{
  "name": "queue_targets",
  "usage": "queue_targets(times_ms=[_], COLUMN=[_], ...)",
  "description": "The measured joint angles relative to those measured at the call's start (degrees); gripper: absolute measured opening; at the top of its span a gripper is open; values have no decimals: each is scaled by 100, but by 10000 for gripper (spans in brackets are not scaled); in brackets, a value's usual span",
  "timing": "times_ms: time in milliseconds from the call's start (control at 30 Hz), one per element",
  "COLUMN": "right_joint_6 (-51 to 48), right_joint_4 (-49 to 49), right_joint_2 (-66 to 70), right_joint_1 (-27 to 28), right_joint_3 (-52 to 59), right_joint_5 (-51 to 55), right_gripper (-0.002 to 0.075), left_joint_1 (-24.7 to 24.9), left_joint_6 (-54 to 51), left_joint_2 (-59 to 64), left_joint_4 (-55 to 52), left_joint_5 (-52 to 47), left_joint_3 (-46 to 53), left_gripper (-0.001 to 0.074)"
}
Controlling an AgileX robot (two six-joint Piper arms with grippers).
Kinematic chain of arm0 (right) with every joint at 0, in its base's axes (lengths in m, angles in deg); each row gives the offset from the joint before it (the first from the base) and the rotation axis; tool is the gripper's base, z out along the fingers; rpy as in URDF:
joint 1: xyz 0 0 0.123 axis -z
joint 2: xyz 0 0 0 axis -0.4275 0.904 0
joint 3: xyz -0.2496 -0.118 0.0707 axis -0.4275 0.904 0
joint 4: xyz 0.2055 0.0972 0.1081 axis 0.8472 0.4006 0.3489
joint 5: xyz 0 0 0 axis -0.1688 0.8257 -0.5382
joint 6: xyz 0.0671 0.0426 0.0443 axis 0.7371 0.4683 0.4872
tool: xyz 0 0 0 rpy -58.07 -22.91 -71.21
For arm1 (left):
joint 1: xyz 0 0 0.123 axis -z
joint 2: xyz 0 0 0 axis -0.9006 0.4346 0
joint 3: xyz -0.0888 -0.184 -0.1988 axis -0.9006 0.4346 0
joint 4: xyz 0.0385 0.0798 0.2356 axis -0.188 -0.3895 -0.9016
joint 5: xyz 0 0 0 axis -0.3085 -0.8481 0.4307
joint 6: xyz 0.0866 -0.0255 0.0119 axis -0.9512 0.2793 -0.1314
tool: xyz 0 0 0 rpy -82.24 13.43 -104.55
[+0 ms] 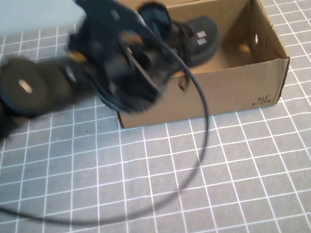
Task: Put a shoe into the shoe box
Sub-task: Place the shoe in the shoe box
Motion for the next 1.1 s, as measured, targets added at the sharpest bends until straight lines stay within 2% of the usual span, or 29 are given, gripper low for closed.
queue_targets(times_ms=[200,400,900,1100], right_joint_6=[12,187,1171,1371], right_joint_4=[-102,-281,-872,-944], right_joint_2=[-401,-1002,-2785,-3441], right_joint_1=[0,0,0,0], right_joint_3=[162,1095,3387,3997], right_joint_5=[0,0,0,0], right_gripper=[-13,-15,-16,-16], left_joint_1=[-642,-954,-2120,-2225], left_joint_6=[-442,-1086,-3091,-3213], left_joint_2=[108,721,3332,4454], left_joint_4=[-106,-58,2474,2850], left_joint_5=[-1024,-2023,-4881,-5659], left_joint_3=[-1029,-2129,-5163,-6238], left_gripper=[171,170,169,167])
